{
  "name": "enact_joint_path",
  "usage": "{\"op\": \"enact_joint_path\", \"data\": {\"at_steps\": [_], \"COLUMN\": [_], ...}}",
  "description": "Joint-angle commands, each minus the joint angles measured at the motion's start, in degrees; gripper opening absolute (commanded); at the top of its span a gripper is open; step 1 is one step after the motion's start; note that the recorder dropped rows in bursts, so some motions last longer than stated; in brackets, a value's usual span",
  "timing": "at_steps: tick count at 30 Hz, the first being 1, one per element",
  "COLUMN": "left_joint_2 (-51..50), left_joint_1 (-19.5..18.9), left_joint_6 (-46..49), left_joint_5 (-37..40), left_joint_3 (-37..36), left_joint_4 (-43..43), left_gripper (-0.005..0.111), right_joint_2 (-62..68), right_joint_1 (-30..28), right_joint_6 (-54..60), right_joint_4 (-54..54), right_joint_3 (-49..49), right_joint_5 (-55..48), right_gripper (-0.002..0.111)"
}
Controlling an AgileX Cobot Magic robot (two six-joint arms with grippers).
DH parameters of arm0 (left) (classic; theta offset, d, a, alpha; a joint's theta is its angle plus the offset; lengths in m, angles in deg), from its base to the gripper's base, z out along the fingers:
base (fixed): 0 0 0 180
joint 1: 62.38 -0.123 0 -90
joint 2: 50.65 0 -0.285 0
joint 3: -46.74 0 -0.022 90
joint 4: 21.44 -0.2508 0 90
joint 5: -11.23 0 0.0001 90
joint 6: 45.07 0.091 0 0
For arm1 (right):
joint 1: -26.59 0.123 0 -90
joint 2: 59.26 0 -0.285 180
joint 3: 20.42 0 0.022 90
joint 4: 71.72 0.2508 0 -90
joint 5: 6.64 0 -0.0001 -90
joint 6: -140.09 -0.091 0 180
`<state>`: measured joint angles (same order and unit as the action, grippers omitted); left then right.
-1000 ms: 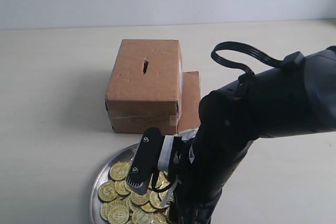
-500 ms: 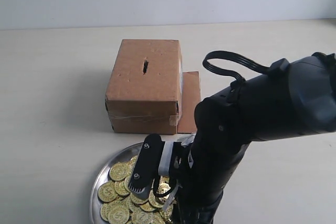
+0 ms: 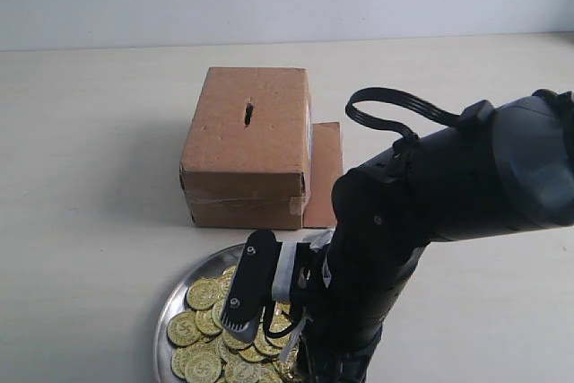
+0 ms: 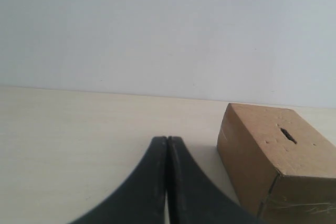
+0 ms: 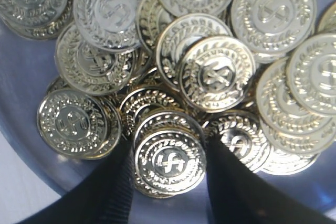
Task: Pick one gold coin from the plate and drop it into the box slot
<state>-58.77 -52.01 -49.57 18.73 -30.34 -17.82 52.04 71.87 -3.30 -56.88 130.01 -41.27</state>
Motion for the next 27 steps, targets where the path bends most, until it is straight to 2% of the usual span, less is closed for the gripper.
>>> {"op": "enact_joint_path", "data": {"at_steps": [1, 10, 27], "left_joint_2": [0.34, 0.34, 0.34], "left_joint_1": [0.43, 0.43, 0.43], "left_joint_6": [-0.26, -0.26, -0.26], "left_joint_5": [-0.41, -0.41, -0.41], "left_joint_3": [-0.14, -0.14, -0.14], "left_joint_4": [0.04, 0.04, 0.04], "left_gripper": [0.000, 0.000, 0.000], "right_joint_2": [0.16, 0.16, -4.35], "right_joint_1": [0.07, 0.07, 0.07], "right_joint_6": [0.14, -0.80, -1.15], "right_joint_4": [-0.56, -0.56, 0.35], "right_joint_3": [0.31, 0.31, 0.31], "right_joint_5": [0.06, 0.06, 1.62], "right_gripper": [0.035, 0.028, 0.027]}}
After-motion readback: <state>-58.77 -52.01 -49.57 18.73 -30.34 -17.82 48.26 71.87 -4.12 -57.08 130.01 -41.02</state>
